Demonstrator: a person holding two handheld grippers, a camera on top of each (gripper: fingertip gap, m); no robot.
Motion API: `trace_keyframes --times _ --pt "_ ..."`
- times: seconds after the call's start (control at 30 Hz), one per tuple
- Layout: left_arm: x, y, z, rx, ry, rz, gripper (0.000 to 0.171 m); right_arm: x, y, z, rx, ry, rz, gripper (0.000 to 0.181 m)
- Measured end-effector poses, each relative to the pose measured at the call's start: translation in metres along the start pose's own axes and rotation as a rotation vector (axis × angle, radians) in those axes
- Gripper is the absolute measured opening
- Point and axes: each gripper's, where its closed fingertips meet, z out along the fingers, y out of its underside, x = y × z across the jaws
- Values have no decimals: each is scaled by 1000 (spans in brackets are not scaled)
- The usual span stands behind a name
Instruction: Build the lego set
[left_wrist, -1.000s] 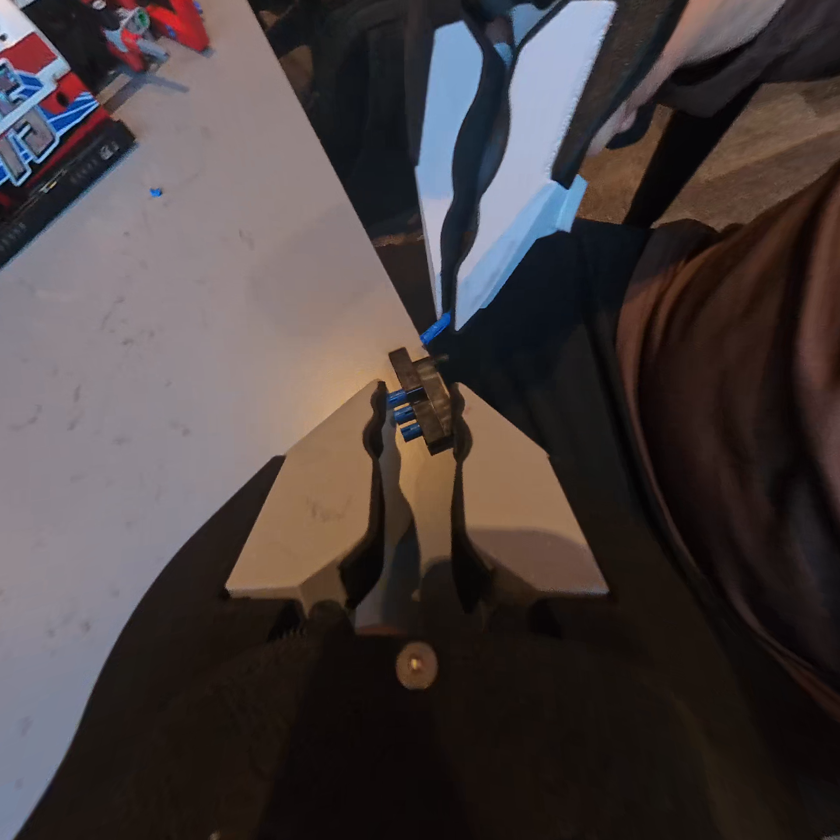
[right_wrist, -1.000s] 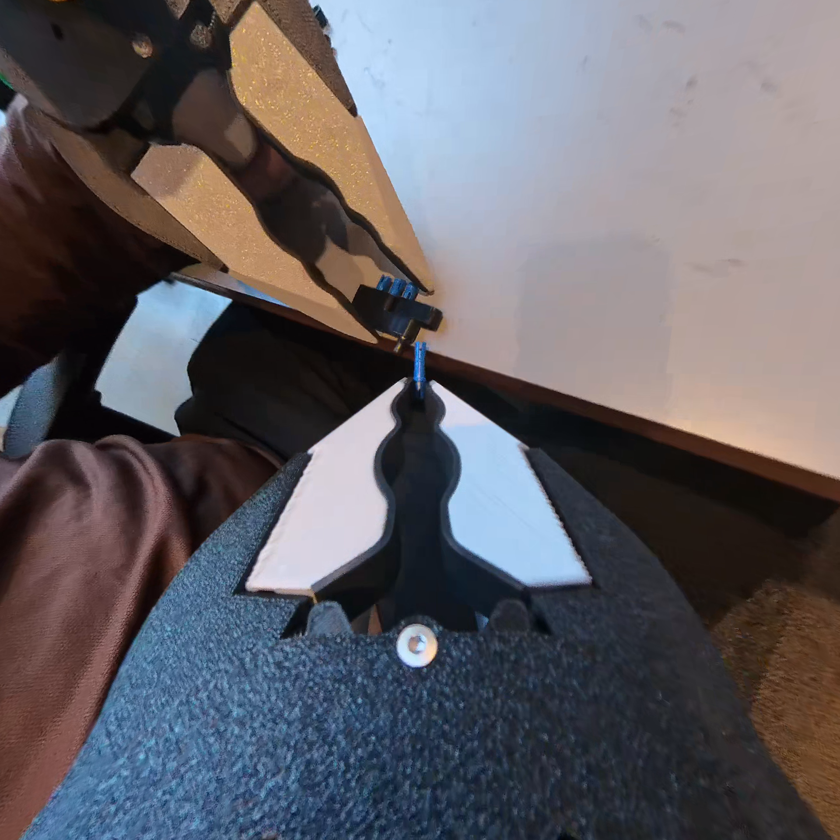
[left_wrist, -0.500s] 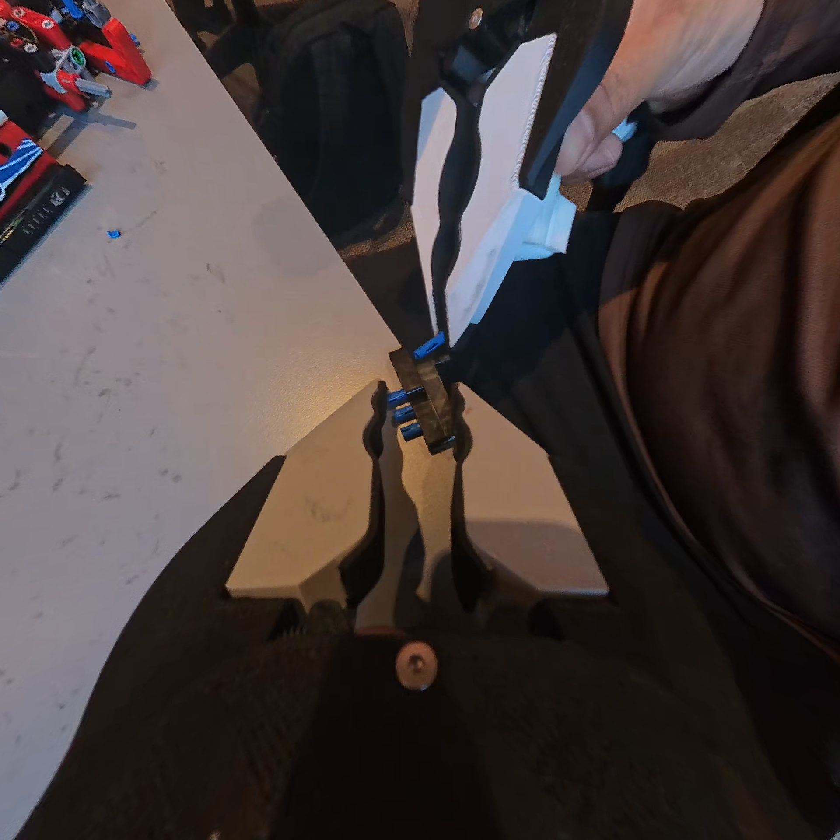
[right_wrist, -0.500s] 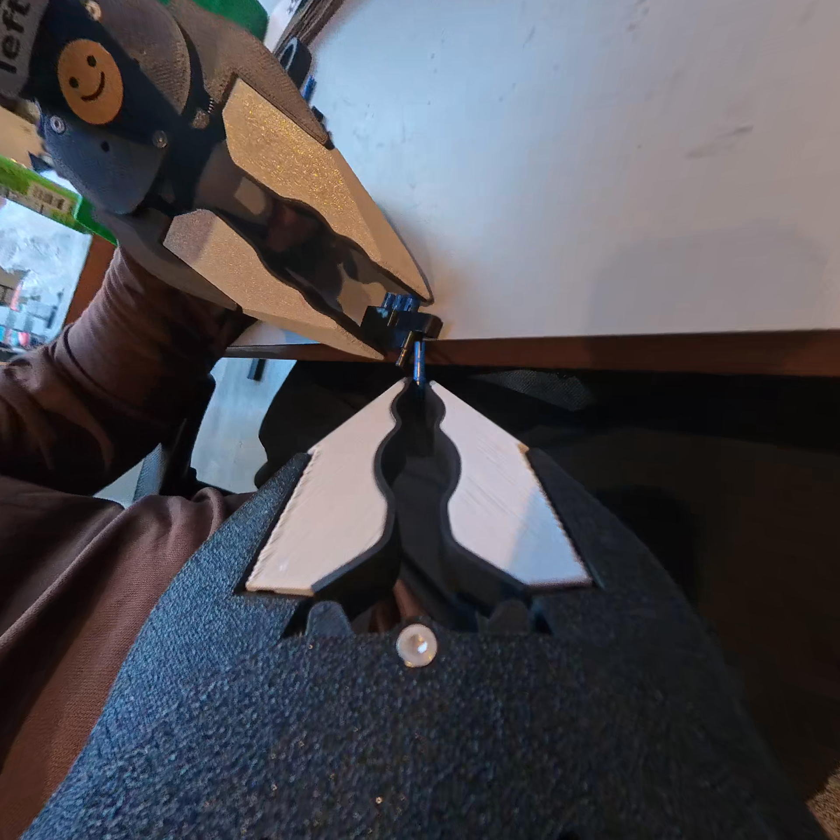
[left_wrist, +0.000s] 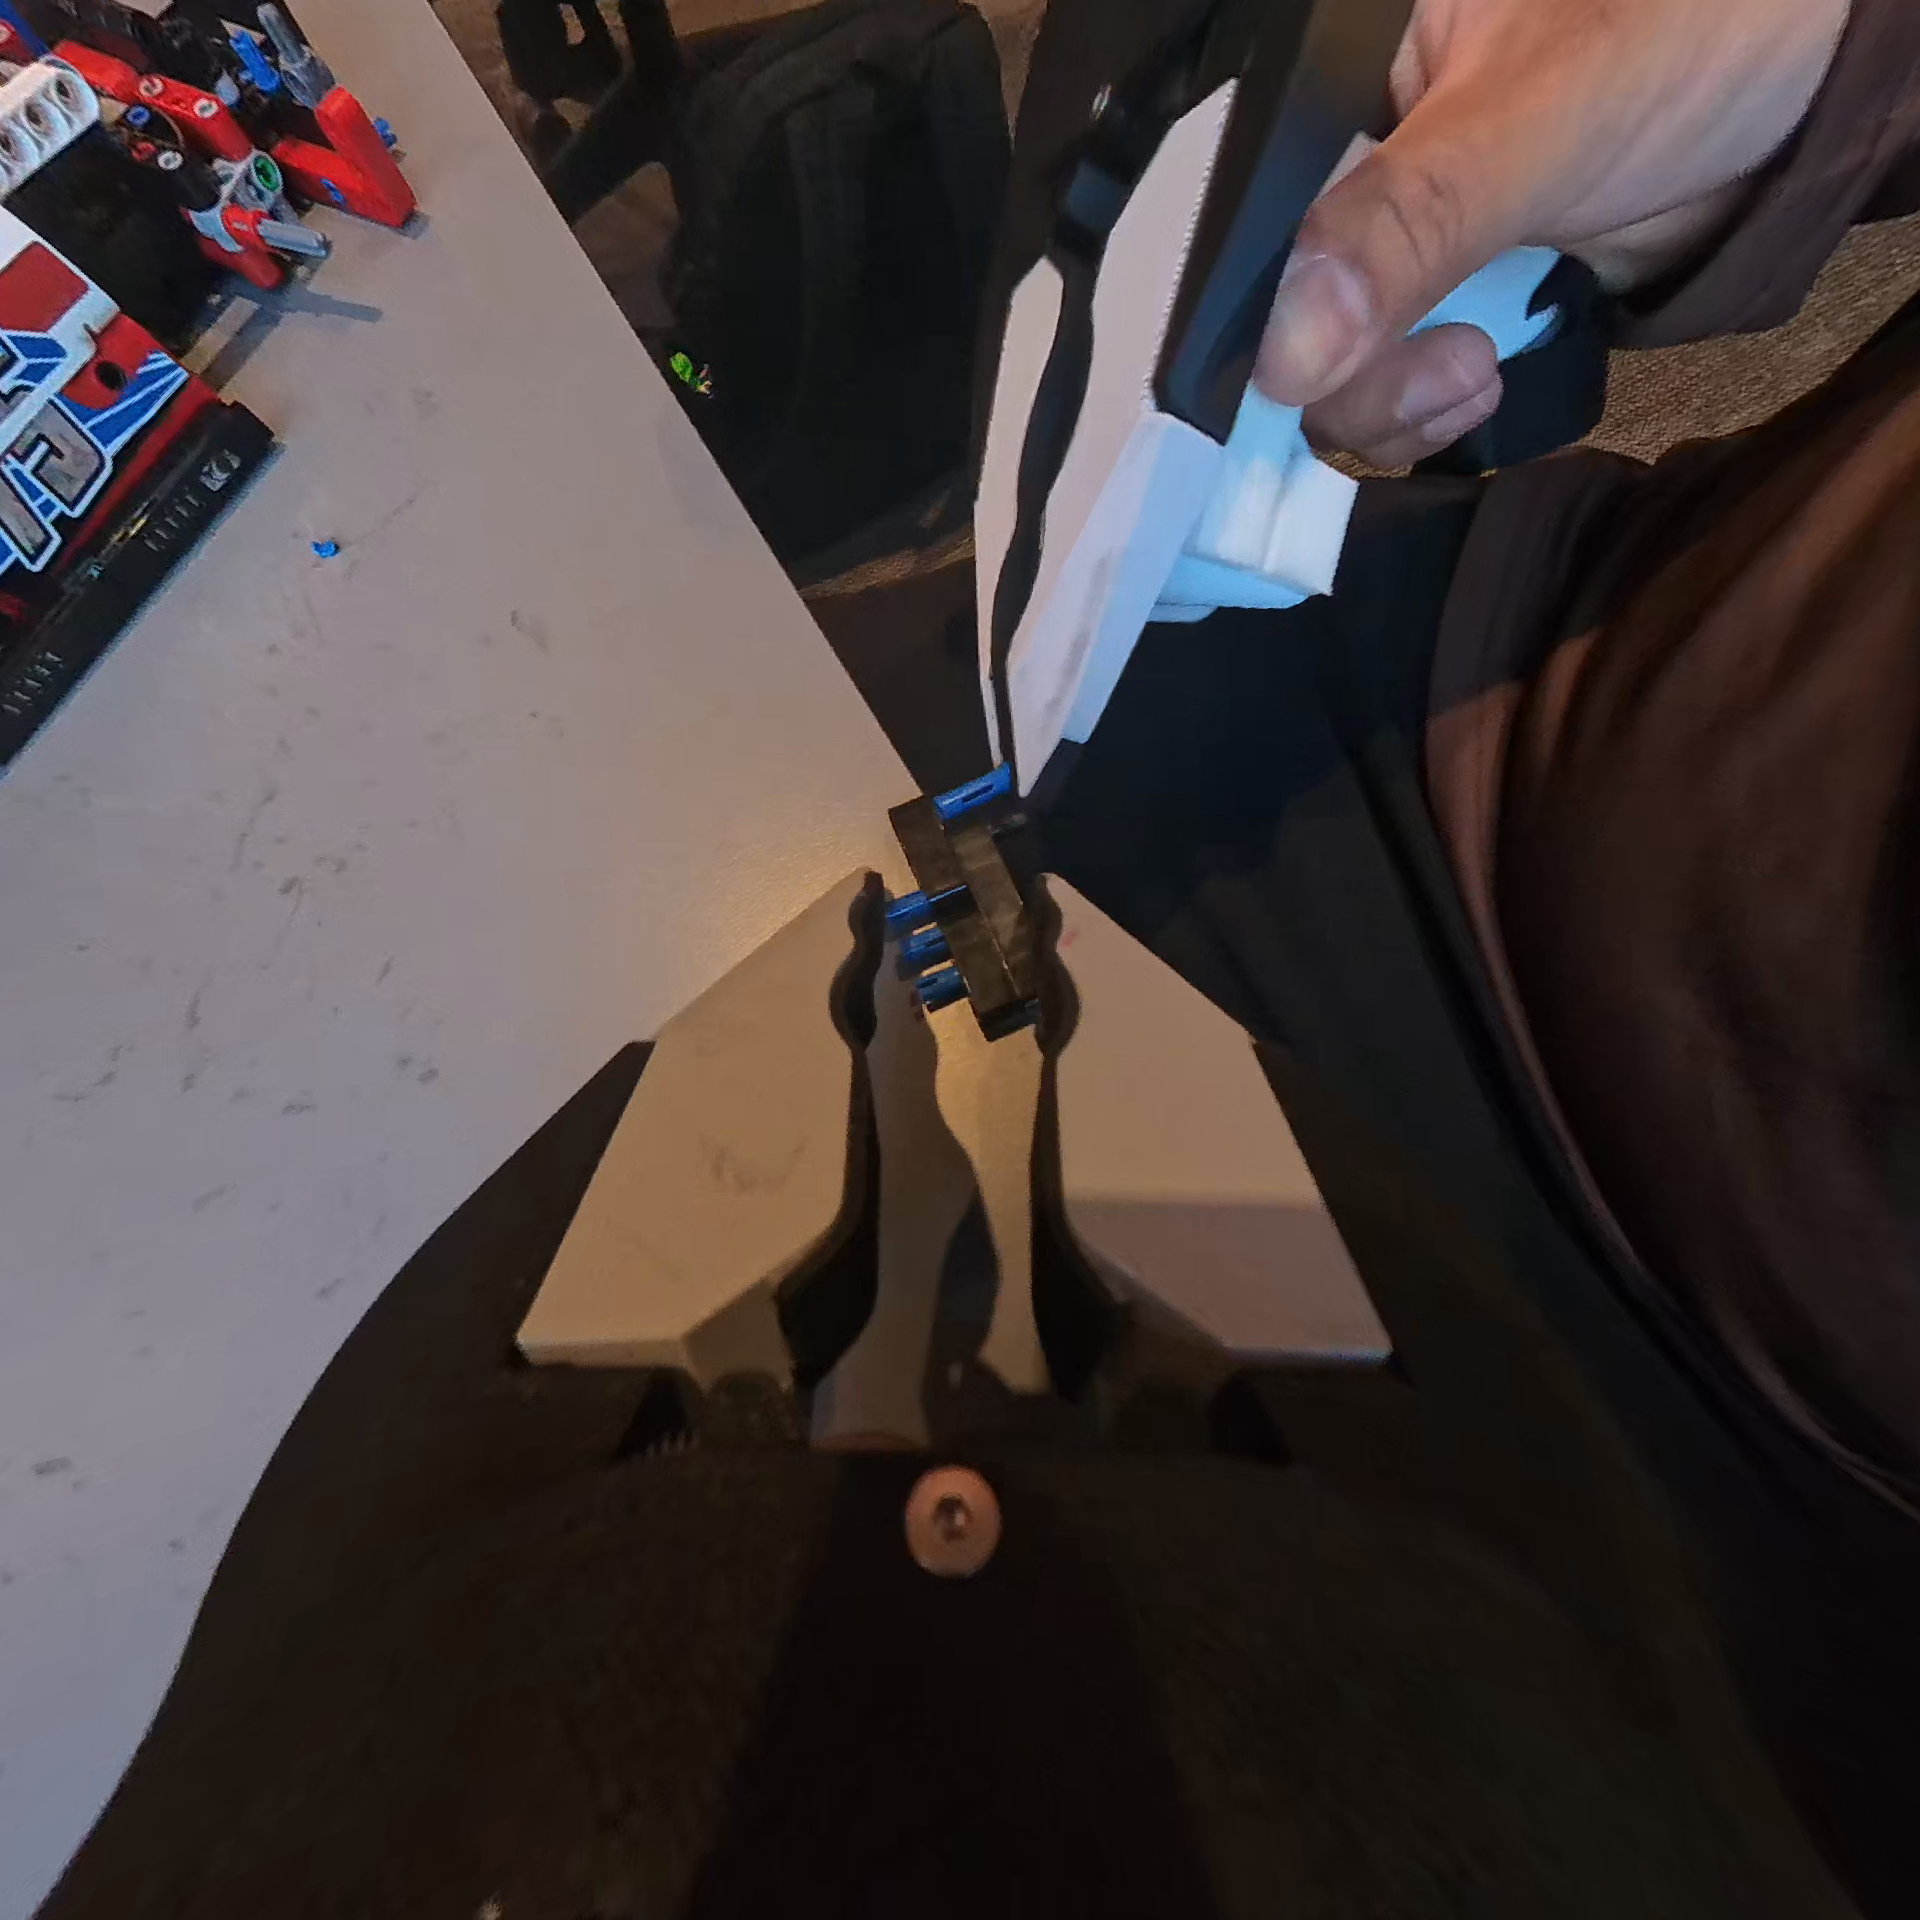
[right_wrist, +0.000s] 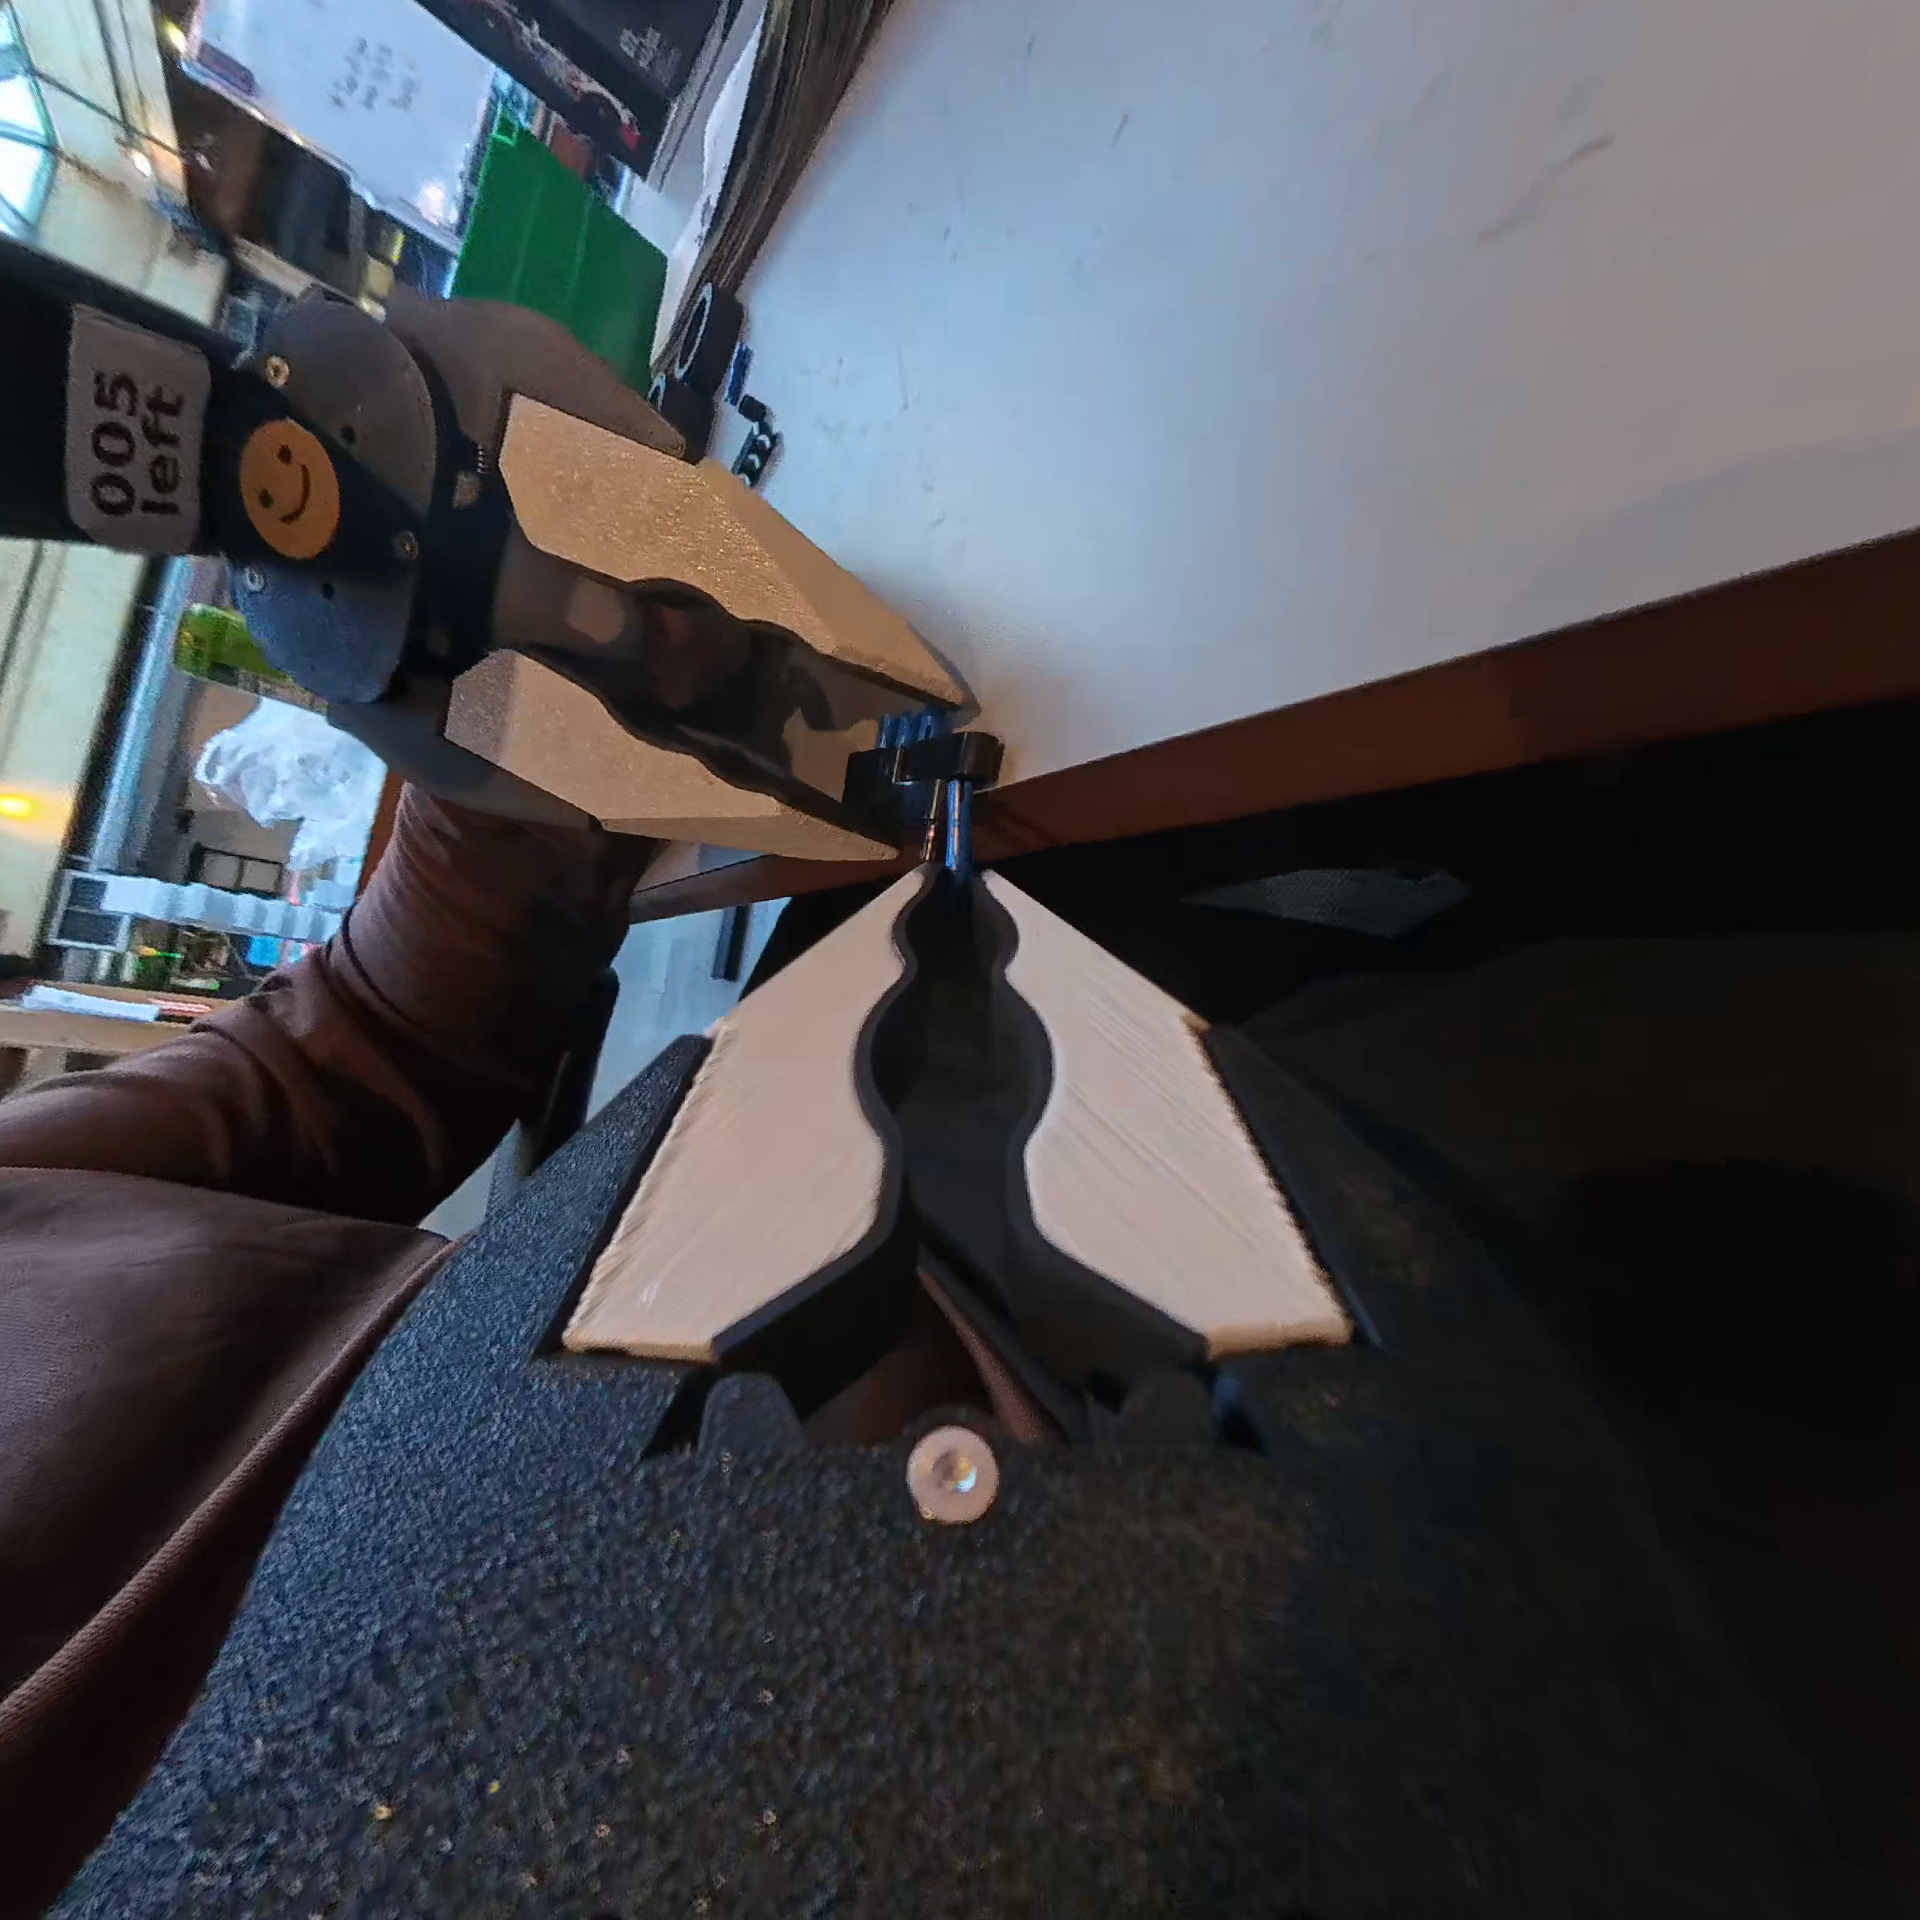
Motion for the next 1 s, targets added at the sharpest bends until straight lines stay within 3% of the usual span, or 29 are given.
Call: trace_keyframes --times 0.7,1.0 --pt "2 1 0 -1 14 -12 25 -2 2 0 51 -128 186 3" --pt "5 2 -3 2 16 58 25 -7 4 3 48 -218 277 3"
